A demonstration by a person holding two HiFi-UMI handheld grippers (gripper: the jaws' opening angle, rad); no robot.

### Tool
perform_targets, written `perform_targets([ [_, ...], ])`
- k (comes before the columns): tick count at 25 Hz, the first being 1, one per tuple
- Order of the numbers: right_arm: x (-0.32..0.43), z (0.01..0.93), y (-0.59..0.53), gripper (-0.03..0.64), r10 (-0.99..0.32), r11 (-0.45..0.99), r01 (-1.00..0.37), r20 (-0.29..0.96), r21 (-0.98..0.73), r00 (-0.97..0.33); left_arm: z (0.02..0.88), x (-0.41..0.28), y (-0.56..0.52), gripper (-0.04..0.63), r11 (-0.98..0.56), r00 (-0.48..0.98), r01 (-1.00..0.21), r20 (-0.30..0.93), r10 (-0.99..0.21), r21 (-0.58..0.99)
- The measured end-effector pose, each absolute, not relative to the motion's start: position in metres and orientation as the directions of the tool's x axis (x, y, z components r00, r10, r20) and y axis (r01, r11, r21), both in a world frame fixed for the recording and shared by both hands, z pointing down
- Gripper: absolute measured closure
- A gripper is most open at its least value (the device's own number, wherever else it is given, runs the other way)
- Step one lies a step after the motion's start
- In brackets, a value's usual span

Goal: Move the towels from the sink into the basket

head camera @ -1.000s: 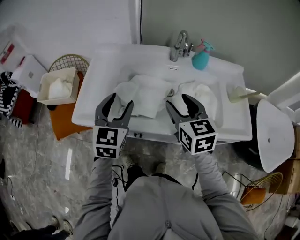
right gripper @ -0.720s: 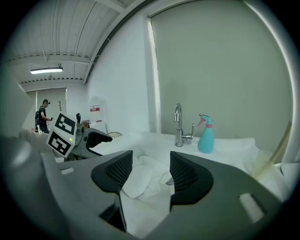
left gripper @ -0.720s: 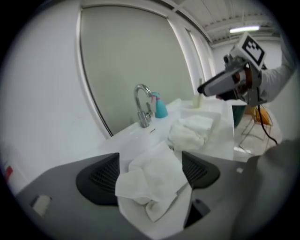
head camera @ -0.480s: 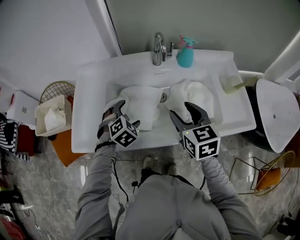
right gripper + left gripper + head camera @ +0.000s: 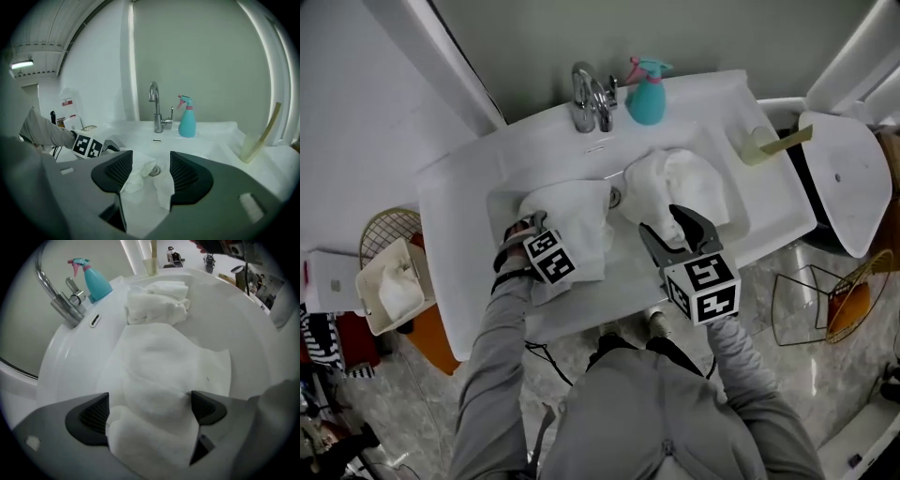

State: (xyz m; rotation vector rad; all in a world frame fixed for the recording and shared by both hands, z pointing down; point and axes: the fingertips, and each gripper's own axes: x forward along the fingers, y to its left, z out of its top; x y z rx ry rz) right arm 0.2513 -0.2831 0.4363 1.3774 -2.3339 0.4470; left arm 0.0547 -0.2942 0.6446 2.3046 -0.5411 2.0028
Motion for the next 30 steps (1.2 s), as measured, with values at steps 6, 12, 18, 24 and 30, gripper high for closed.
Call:
perform_targets([
  [6, 0.241, 0.457, -0.293, 0.387, -0.741, 0.444, -0.893, 0.530, -0.074, -0.412, 0.680, 0.056, -0.309, -0.022, -0.951, 0.121, -0.306, 0.989, -0.085, -0.045],
  [12, 0.228, 0.470, -0.303, 0.387, -0.722, 0.445, -0.891, 0.551, -0.096, -0.420, 0.699, 0.059, -0.308, -0.044, -0.952, 0.119, -0.286, 0.990, 0.075, 0.107],
  [18, 0.219, 0.478, -0.308, 0.387, -0.711, 0.446, -0.887, 0.556, -0.117, -0.431, 0.701, 0.061, -0.307, -0.041, -0.949, 0.120, -0.286, 0.987, 0.102, 0.133],
  [24, 0.214, 0.473, -0.308, 0.387, -0.708, 0.464, -0.877, 0.543, -0.123, -0.451, 0.700, 0.067, -0.295, 0.062, -0.956, 0.055, -0.257, 0.990, 0.134, 0.143],
  [30, 0.217, 0.470, -0.304, 0.387, -0.712, 0.470, -0.871, 0.521, -0.144, -0.471, 0.691, 0.074, -0.275, 0.272, -0.962, 0.090, -0.235, 0.989, 0.119, 0.137],
])
